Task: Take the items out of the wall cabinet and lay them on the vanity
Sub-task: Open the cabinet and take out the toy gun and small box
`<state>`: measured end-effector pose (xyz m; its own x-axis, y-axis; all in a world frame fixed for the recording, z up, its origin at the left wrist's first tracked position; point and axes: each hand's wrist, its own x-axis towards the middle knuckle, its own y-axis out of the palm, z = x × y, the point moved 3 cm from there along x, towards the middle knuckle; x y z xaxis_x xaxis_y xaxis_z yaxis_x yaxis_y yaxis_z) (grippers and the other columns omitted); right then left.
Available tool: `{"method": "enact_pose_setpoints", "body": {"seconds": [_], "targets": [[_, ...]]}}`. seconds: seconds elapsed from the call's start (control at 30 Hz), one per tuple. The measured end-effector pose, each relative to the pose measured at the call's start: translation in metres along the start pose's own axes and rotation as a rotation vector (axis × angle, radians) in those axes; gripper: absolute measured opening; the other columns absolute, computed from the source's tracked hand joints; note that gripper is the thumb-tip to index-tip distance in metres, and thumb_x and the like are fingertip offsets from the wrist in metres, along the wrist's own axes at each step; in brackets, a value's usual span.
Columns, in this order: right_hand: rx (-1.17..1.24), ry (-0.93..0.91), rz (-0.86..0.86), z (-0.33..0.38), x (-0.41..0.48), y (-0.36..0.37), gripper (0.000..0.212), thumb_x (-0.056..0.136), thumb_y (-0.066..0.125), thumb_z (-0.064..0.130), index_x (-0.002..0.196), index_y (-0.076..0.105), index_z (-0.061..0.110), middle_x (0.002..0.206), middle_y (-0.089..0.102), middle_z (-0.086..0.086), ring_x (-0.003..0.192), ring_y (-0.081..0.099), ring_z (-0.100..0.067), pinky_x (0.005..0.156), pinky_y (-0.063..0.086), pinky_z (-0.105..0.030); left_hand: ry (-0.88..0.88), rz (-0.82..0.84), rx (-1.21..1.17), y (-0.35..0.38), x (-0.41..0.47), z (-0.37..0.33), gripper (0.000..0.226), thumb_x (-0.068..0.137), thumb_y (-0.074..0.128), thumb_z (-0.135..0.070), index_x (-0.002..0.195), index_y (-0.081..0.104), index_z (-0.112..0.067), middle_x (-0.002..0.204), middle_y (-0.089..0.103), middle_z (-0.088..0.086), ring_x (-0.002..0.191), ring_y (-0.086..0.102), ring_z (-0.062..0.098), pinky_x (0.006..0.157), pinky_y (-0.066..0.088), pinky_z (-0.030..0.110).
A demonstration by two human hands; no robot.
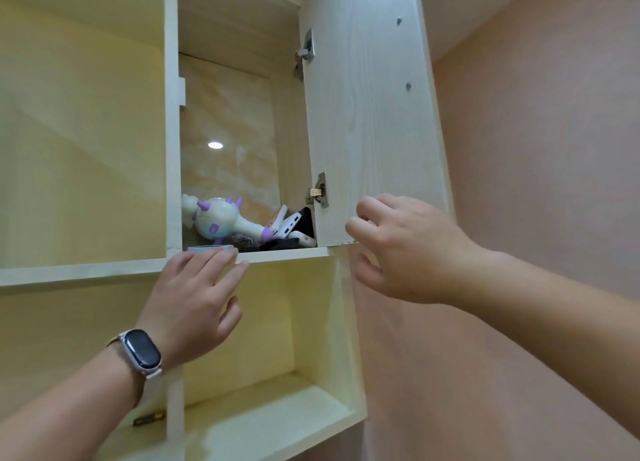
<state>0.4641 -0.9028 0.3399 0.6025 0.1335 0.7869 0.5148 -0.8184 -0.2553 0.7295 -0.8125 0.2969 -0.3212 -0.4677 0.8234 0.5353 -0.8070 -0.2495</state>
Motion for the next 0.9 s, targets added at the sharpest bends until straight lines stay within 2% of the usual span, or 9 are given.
{"method": "enact_pose_setpoints", "body": {"seconds": [0.07, 0.13, 0.27, 0.37, 0.47, 0.53, 0.67, 0.8, 0.9], "targets": [[0.120, 0.063, 0.007, 0.010, 0.020, 0.012, 0.030, 0.083, 0.042, 0.038, 0.092, 0.056, 0.012, 0.090, 0.054, -0.004, 0.076, 0.049, -0.026, 0.057, 0.041, -0.032, -0.003, 0.004, -0.003, 0.000, 0.001, 0.000, 0.047, 0.074, 0.056, -0.028, 0.115, 0.069, -0.009, 0.122, 0.064, 0.014, 0.109, 0.061, 0.033, 0.093, 0.040, 0.046], [0.230, 0.116, 0.032, 0.020, 0.044, 0.027, 0.029, 0.087, 0.045, 0.040, 0.103, 0.053, 0.017, 0.101, 0.050, 0.001, 0.090, 0.049, -0.022, 0.064, 0.042, -0.032, -0.010, 0.011, -0.004, 0.001, 0.001, -0.001, 0.047, 0.072, 0.061, -0.027, 0.115, 0.069, -0.009, 0.122, 0.064, 0.014, 0.109, 0.061, 0.032, 0.094, 0.039, 0.046], [0.405, 0.193, 0.078, 0.030, 0.095, 0.062, 0.027, 0.091, 0.046, 0.043, 0.107, 0.048, 0.021, 0.102, 0.047, 0.005, 0.092, 0.043, -0.017, 0.068, 0.038, -0.032, -0.010, 0.023, -0.021, 0.002, 0.002, 0.001, 0.048, 0.072, 0.064, -0.029, 0.116, 0.068, -0.011, 0.122, 0.064, 0.012, 0.109, 0.061, 0.031, 0.092, 0.041, 0.044], [0.492, 0.245, 0.144, 0.033, 0.131, 0.094, 0.040, 0.090, 0.049, 0.044, 0.125, 0.049, 0.022, 0.116, 0.052, 0.003, 0.096, 0.048, -0.018, 0.071, 0.038, -0.033, 0.019, 0.030, -0.029, -0.006, 0.014, 0.002, 0.044, 0.077, 0.056, -0.034, 0.112, 0.069, -0.012, 0.109, 0.067, 0.007, 0.096, 0.063, 0.027, 0.080, 0.043, 0.040], [0.537, 0.244, 0.201, 0.036, 0.162, 0.119, 0.048, 0.089, 0.050, 0.043, 0.130, 0.047, 0.020, 0.123, 0.053, -0.001, 0.107, 0.053, -0.023, 0.073, 0.041, -0.035, 0.052, 0.146, -0.058, -0.019, 0.039, 0.007, 0.041, 0.082, 0.044, -0.045, 0.104, 0.067, -0.019, 0.090, 0.064, -0.002, 0.080, 0.062, 0.022, 0.064, 0.050, 0.038], [0.588, 0.262, 0.241, 0.036, 0.178, 0.132, 0.050, 0.087, 0.052, 0.044, 0.131, 0.047, 0.019, 0.126, 0.053, -0.003, 0.108, 0.053, -0.024, 0.078, 0.046, -0.036, -0.034, 0.225, -0.070, -0.027, 0.060, 0.011, 0.043, 0.085, 0.035, -0.051, 0.107, 0.062, -0.026, 0.093, 0.059, -0.007, 0.086, 0.059, 0.017, 0.069, 0.051, 0.037], [0.683, 0.252, 0.368, 0.039, 0.190, 0.151, 0.055, 0.085, 0.057, 0.047, 0.130, 0.047, 0.017, 0.118, 0.062, -0.004, 0.102, 0.059, -0.024, 0.085, 0.050, -0.038, -0.160, 0.481, -0.050, -0.015, 0.085, 0.018, 0.038, 0.092, 0.036, -0.055, 0.113, 0.056, -0.029, 0.104, 0.053, -0.007, 0.094, 0.056, 0.018, 0.078, 0.050, 0.035], [0.791, 0.170, 0.431, 0.048, 0.193, 0.160, 0.051, 0.087, 0.059, 0.039, 0.128, 0.047, 0.012, 0.091, 0.064, -0.003, 0.088, 0.060, -0.024, 0.069, 0.044, -0.033, -0.184, 0.673, 0.065, -0.003, 0.091, 0.019, 0.047, 0.090, 0.029, -0.065, 0.100, 0.051, -0.024, 0.097, 0.056, -0.003, 0.084, 0.055, 0.019, 0.073, 0.048, 0.034], [0.714, 0.125, 0.434, 0.057, 0.198, 0.171, 0.031, 0.090, 0.058, 0.037, 0.108, 0.054, 0.012, 0.085, 0.059, -0.004, 0.088, 0.060, -0.028, 0.074, 0.046, -0.035, -0.220, 0.777, 0.197, 0.003, 0.088, 0.015, 0.061, 0.087, 0.016, -0.074, 0.084, 0.048, -0.022, 0.081, 0.057, -0.004, 0.077, 0.052, 0.019, 0.067, 0.038, 0.033]]}}
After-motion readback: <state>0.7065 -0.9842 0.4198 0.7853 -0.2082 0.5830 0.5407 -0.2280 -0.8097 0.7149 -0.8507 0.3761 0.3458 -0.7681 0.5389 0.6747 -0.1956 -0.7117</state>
